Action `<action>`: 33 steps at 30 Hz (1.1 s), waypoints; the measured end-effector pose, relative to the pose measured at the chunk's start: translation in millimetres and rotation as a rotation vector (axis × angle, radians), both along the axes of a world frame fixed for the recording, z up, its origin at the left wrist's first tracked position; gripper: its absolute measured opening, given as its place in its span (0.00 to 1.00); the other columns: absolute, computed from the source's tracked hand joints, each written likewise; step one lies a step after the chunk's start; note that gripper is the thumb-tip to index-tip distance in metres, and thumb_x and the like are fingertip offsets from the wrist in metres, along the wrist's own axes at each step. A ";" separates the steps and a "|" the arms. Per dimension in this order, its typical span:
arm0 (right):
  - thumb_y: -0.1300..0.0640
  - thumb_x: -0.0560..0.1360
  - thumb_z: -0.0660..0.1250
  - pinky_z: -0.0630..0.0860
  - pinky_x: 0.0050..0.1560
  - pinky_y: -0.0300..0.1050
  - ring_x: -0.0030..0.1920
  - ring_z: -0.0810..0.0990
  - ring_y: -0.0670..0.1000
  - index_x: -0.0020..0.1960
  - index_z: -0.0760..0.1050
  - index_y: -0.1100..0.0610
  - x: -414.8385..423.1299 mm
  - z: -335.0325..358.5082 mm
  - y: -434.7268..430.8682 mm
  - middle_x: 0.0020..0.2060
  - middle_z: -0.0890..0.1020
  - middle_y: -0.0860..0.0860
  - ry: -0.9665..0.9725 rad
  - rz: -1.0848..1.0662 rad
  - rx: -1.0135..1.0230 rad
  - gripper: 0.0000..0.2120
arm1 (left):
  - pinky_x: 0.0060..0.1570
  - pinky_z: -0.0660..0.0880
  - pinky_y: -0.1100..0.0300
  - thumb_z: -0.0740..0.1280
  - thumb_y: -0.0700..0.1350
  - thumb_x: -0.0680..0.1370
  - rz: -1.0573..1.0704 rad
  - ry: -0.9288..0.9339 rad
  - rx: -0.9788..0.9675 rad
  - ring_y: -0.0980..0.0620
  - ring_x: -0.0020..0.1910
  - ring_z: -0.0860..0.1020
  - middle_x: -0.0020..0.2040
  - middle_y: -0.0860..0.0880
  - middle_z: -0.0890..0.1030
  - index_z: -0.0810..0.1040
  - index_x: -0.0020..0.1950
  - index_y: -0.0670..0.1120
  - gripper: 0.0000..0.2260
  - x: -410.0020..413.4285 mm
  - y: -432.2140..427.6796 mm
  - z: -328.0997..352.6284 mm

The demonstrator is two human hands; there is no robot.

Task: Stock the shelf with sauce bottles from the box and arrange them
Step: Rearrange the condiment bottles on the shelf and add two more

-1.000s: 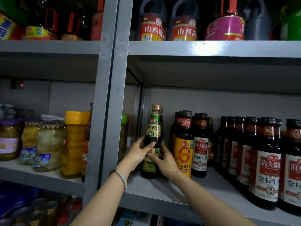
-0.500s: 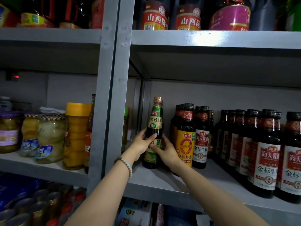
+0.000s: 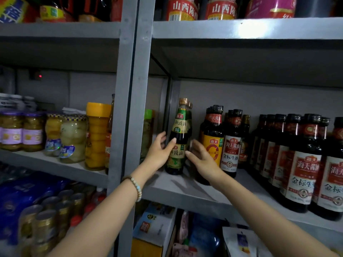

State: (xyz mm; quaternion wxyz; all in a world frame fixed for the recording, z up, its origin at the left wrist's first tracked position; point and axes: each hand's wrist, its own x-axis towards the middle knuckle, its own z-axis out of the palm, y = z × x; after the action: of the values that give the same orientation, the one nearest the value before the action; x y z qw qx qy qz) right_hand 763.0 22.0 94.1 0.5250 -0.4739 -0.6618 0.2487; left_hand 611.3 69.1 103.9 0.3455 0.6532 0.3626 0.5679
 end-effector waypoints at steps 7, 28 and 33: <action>0.43 0.74 0.62 0.61 0.71 0.42 0.73 0.59 0.41 0.77 0.54 0.46 33.9 -9.5 -59.8 0.74 0.60 0.42 -0.196 -0.074 0.104 0.34 | 0.63 0.67 0.60 0.60 0.50 0.80 0.078 0.111 0.273 0.57 0.66 0.69 0.67 0.52 0.72 0.66 0.71 0.50 0.19 -17.1 -44.6 -25.3; 0.41 0.70 0.66 0.57 0.74 0.42 0.75 0.57 0.47 0.75 0.58 0.54 -54.6 -298.4 -245.0 0.76 0.60 0.50 -0.331 -0.546 -0.277 0.38 | 0.70 0.61 0.58 0.57 0.53 0.80 -0.437 0.622 0.421 0.55 0.71 0.64 0.71 0.51 0.68 0.66 0.72 0.48 0.21 -95.3 -159.6 -315.4; 0.53 0.72 0.72 0.58 0.74 0.48 0.75 0.59 0.53 0.74 0.58 0.58 -54.0 -423.2 -281.5 0.74 0.62 0.55 -0.284 -0.528 -0.461 0.37 | 0.69 0.56 0.63 0.56 0.54 0.81 -0.525 0.818 0.220 0.56 0.72 0.62 0.73 0.54 0.64 0.63 0.73 0.50 0.21 -103.9 -187.9 -439.5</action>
State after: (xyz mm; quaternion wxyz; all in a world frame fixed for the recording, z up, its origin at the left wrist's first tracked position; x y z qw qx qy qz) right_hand 709.0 -259.5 -329.2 0.3535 -0.7635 -0.5099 0.1791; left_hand 507.4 -118.8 -335.5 0.2355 0.9242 0.2298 0.1938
